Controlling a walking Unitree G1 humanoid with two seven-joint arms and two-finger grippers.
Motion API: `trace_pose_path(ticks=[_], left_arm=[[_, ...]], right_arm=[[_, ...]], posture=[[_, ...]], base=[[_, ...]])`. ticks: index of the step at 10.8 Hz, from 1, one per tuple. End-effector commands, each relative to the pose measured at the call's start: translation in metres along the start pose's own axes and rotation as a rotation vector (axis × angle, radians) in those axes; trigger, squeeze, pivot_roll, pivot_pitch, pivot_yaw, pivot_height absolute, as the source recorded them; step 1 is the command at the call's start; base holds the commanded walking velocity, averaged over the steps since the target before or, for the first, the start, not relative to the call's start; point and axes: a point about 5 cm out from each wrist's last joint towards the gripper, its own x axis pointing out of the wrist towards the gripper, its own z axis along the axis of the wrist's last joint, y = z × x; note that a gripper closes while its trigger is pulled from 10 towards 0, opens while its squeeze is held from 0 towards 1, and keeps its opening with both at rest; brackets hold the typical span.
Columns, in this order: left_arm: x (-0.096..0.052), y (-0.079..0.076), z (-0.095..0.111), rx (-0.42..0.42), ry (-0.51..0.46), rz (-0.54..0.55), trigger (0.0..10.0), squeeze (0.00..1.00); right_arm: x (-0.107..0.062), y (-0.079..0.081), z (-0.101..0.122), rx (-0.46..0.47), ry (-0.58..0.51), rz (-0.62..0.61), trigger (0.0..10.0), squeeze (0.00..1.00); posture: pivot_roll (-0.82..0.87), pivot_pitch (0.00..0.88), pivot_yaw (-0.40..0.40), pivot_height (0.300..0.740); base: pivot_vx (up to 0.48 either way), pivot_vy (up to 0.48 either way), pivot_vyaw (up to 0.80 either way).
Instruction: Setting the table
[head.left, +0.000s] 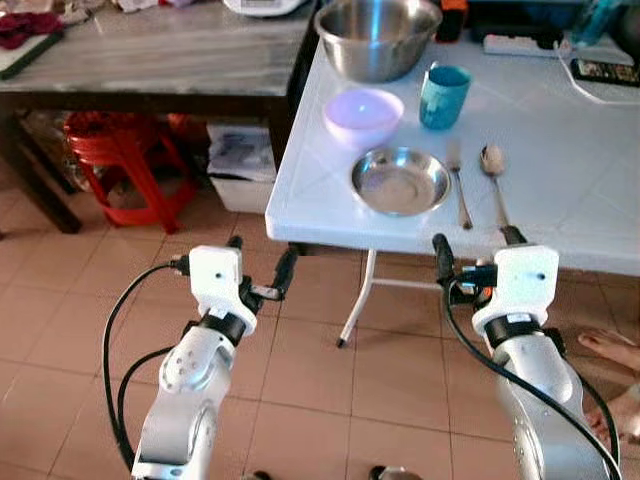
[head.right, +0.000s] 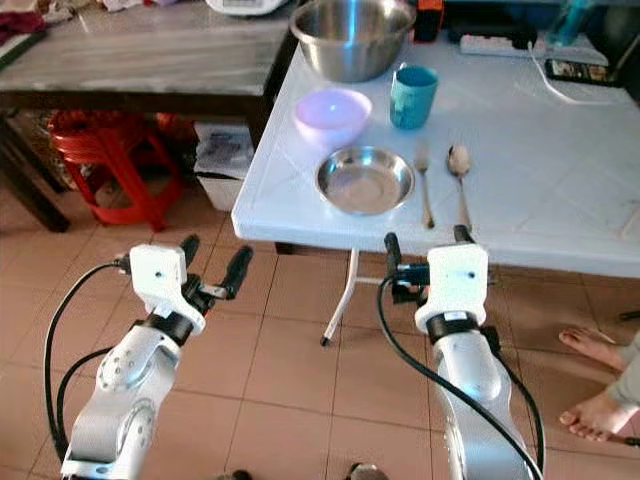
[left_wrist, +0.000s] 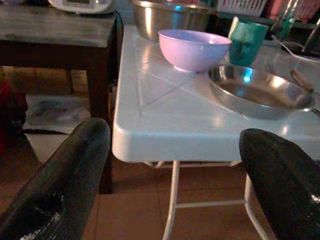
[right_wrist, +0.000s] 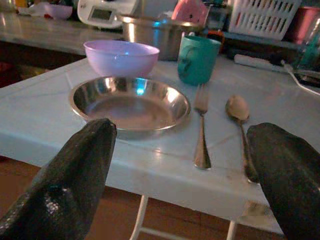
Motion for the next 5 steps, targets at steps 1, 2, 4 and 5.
trace_pose_path(ticks=[1, 2, 4, 5], left_arm=[[-0.0008, 0.0005, 0.001, 0.011, -0.004, -0.004, 10.0, 0.0], [-0.0008, -0.0008, 0.0001, 0.008, -0.001, -0.007, 10.0, 0.0], [-0.0007, -0.0006, -0.0005, 0.008, 0.004, -0.007, 10.0, 0.0], [-0.0012, -0.0013, -0.0013, 0.007, 0.007, -0.009, 10.0, 0.0]], right_arm=[[-0.0023, -0.0002, 0.0032, 0.006, -0.017, 0.003, 10.0, 0.0], [-0.0023, -0.0004, 0.0023, 0.005, -0.013, 0.005, 10.0, 0.0], [-0.0017, 0.003, 0.0034, 0.01, -0.017, 0.027, 10.0, 0.0], [-0.0021, 0.004, 0.0067, -0.004, -0.031, 0.035, 10.0, 0.0]], posture=[[-0.13, 0.168, 0.073, 0.74], [-0.13, 0.168, 0.073, 0.74], [-0.13, 0.167, 0.072, 0.74], [-0.13, 0.169, 0.071, 0.74]], base=[[0.315, 0.0, 0.0], [0.322, 0.0, 0.0], [0.321, 0.0, 0.0], [0.315, 0.0, 0.0]])
